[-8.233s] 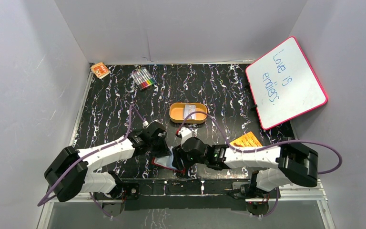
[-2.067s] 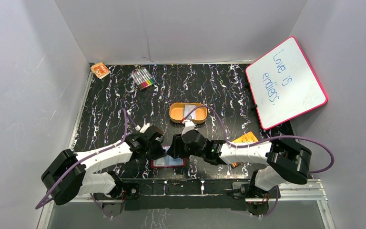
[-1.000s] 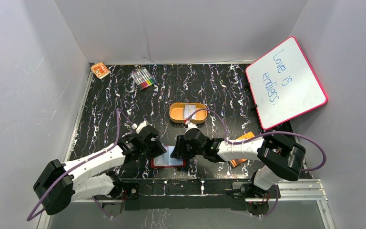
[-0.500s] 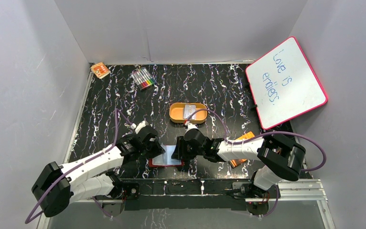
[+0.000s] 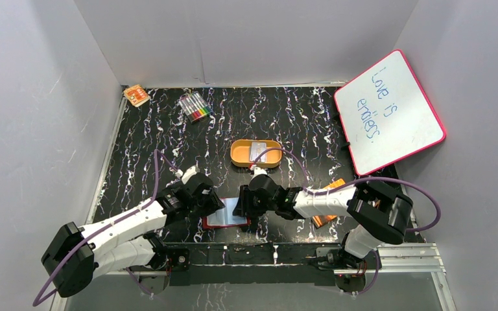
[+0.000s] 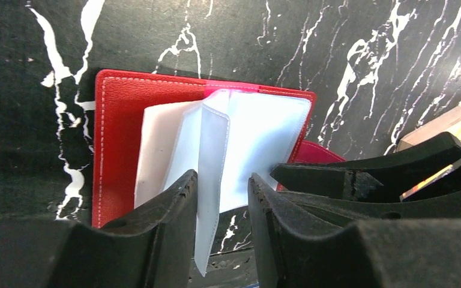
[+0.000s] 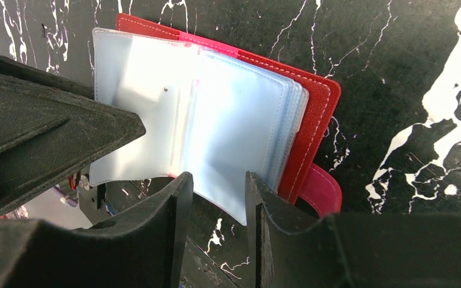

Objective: Put the credit cards into the card holder
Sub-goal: Open the card holder at the center of the board.

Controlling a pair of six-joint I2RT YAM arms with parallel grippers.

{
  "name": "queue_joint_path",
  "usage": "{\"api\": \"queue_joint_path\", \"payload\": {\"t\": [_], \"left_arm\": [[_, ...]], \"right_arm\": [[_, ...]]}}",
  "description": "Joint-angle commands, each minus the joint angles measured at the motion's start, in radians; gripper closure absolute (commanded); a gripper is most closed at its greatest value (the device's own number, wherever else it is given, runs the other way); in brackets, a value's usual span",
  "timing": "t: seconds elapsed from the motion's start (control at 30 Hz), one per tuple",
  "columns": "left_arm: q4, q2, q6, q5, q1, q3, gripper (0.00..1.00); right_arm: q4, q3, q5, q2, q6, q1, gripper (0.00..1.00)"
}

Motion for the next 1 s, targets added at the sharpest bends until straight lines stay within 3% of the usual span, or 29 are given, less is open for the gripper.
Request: {"api": "queue_joint_path", "payload": {"t": [0.0,0.33,0.6,0.97], "left_arm": [[-0.071,-0.006,0.017,-0.064,-0.002,0.017,0.66],[-0.147,-0.028,0.025,-0.131,-0.002,0.011,0.78],[-0.132,-0.041,0.035,-0.141,-0.003,-0.006,1.00],[-0.044,0.130,0.127,-0.144,-0.002,0.045,1.00]], "right_arm": [[-0.031,0.040,0.005,0.006,-0.018,-0.004,0.54],[-0.048,0.039,0.012,0.003,-0.016,-0.004,0.58],[-0.063,0.032,0.027,-0.017,-0.014,-0.001,0.63],[-0.107,-0.033,0.081,-0.103,0.019,0.006,0.66]]}}
